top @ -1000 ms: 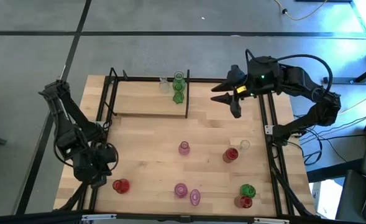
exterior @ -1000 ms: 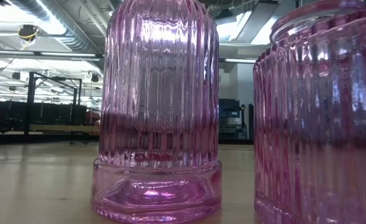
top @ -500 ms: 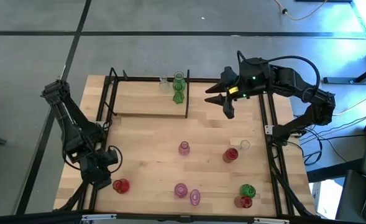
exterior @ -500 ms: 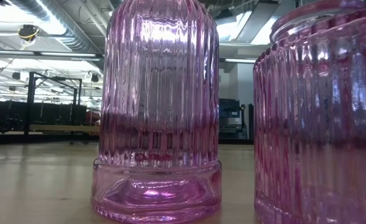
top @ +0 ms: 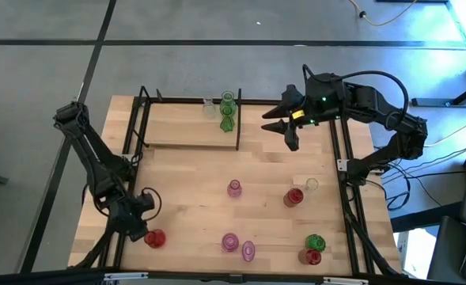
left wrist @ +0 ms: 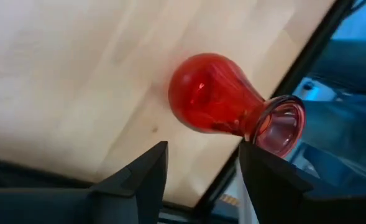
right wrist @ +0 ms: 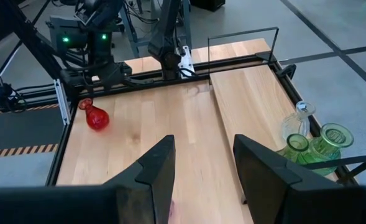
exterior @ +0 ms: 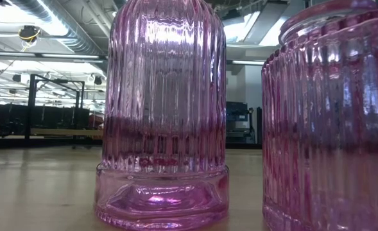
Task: Sort vases onto shelf
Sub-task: Put the bottom left red vase on the shelf
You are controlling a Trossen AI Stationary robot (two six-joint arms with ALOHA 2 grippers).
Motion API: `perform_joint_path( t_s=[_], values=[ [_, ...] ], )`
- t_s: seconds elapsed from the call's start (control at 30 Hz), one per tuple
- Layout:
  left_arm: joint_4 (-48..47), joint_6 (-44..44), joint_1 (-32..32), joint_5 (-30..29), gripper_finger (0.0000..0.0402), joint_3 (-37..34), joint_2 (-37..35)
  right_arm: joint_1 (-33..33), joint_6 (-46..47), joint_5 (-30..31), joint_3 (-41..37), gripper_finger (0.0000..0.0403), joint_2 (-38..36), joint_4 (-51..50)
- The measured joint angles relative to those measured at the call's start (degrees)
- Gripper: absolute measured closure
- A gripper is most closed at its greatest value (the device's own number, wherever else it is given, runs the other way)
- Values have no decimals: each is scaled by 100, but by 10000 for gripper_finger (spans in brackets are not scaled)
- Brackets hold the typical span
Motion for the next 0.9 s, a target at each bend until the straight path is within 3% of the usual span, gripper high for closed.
perform_joint_path(
  t_s=[0.9],
  values=[
    [580,-129,76,-125,209,-119,-437,0,-1,-4,0,246,-2,-28]
  ],
)
